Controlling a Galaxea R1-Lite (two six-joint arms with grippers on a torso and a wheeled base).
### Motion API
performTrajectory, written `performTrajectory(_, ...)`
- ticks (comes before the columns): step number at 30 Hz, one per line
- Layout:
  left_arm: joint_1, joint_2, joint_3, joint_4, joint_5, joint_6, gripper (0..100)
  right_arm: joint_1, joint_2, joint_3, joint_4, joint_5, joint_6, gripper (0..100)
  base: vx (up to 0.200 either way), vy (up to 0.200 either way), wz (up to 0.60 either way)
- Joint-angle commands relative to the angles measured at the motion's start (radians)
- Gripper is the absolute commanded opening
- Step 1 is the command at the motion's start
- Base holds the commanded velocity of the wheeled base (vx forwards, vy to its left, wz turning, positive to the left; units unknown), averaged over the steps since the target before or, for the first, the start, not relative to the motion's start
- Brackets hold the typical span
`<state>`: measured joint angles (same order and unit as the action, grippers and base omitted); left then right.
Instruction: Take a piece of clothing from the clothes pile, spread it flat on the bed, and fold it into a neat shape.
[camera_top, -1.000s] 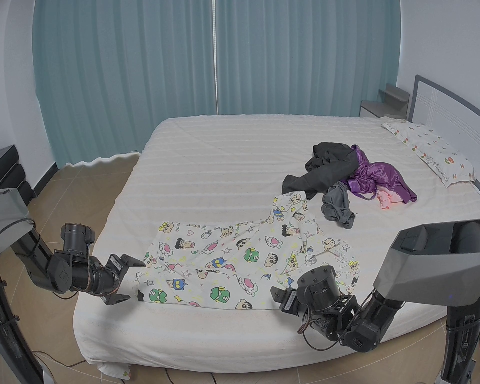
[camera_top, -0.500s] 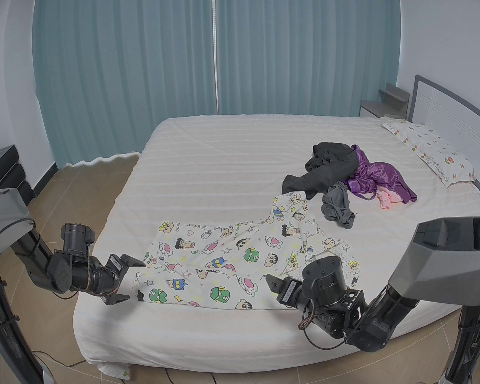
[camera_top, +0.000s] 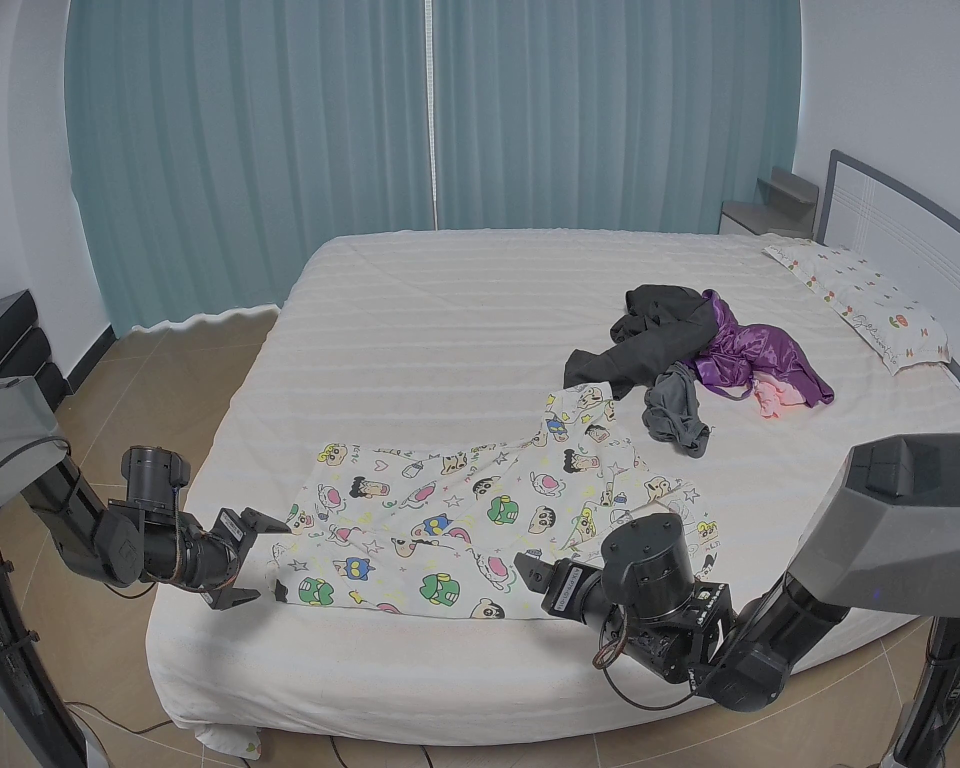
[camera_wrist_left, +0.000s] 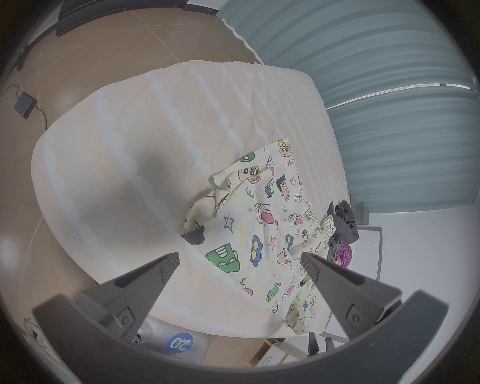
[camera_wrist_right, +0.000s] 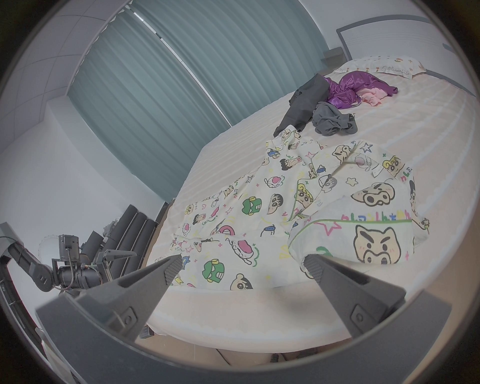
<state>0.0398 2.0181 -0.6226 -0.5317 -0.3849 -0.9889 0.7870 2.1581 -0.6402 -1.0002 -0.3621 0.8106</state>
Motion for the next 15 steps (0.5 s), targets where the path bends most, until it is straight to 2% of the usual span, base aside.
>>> performTrajectory(1, 0.0, 0.002, 0.0, -0.001, 0.0, 0.0, 100, -0.031, 0.014, 0.017, 0.005, 0.0, -0.005, 100, 0.0, 0.0, 0.0)
performTrajectory(5, 0.0, 0.001, 0.0, -0.001, 0.0, 0.0, 100, -0.032, 0.017, 0.056, 0.006, 0.022, -0.007, 100, 0.0, 0.0, 0.0)
performTrajectory(9, 0.0, 0.002, 0.0, -0.001, 0.0, 0.0, 100, 0.001, 0.014, 0.105, -0.017, 0.066, -0.027, 100, 0.0, 0.0, 0.0)
performTrajectory(15, 0.0, 0.001, 0.0, -0.001, 0.0, 0.0, 100, 0.029, -0.021, 0.152, -0.046, 0.069, -0.044, 100, 0.0, 0.0, 0.0)
